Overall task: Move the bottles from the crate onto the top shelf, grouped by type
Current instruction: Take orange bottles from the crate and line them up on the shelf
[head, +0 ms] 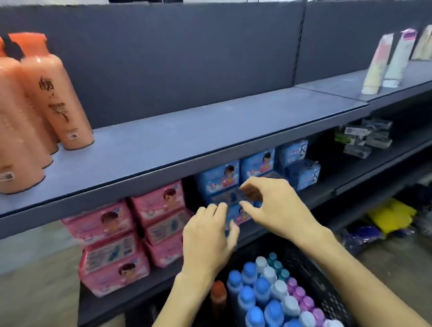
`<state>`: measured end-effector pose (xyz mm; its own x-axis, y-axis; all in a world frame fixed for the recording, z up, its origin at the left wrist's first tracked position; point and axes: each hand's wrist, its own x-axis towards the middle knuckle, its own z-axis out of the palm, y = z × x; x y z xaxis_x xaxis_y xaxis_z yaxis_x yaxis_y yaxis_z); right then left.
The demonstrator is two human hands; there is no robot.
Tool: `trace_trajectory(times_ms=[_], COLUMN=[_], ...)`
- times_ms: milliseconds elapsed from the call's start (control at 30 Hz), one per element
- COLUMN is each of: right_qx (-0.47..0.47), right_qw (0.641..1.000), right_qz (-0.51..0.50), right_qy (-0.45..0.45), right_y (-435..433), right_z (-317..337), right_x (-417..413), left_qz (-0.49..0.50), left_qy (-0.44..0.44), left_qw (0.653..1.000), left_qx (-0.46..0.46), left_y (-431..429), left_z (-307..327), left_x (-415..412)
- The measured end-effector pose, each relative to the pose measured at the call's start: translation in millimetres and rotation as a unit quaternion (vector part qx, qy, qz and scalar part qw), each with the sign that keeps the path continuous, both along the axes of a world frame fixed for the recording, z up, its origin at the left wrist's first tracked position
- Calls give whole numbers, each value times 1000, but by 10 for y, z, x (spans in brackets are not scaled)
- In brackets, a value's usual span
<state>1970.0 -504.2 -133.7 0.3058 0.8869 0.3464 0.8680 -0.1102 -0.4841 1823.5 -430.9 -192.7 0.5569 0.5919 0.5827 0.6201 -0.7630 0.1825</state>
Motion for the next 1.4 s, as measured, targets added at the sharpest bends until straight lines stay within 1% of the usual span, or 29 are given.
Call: trace_trajectory(times_ms=[133, 200, 267, 333, 467, 667, 800, 867, 967, 1133, 1233, 1400], right_qx=[-87, -138, -180, -218, -299, -381, -456, -455, -423, -392, -383, -396], right_qw=[996, 990, 984, 975, 952, 918, 880, 879, 894, 903, 897, 900], right_qz=[5, 6, 8, 12, 23, 67, 91, 72, 28, -6, -33, -23], right_qy=[-8, -9, 6, 27, 56, 85, 99, 124, 149, 176, 220, 183], right_y=[74, 127, 193, 257, 376, 523, 663, 742, 814, 844, 889, 869], right_z=[-538, -819, -1103, -1388, -1967, -2736, -3106, -3266, -3470, -3758, -3856, -3957], right_x=[39, 61, 84, 86, 40, -139, -305, -400, -501, -562, -564, -624], left_qz=[7, 10, 18, 30, 64, 107, 114, 117, 114, 119, 134, 143], left_qy=[55, 95, 125, 134, 179, 195, 196, 206, 221, 210, 189, 180], left_qw=[997, 989, 979, 969, 948, 917, 908, 903, 896, 893, 892, 894], left_qx=[-61, -109, -157, -204, -255, -331, -352, -359, -367, -381, -387, -384], left_y=[-19, -58, -96, -143, -213, -287, -363, -397, -446, -473, -383, -233], left_z=[-511, -764, -997, -1188, -1526, -2046, -2274, -2389, -2538, -2735, -2810, -2876], left_x=[-20, -85, -150, -213, -350, -492, -522, -539, -589, -674, -692, -650])
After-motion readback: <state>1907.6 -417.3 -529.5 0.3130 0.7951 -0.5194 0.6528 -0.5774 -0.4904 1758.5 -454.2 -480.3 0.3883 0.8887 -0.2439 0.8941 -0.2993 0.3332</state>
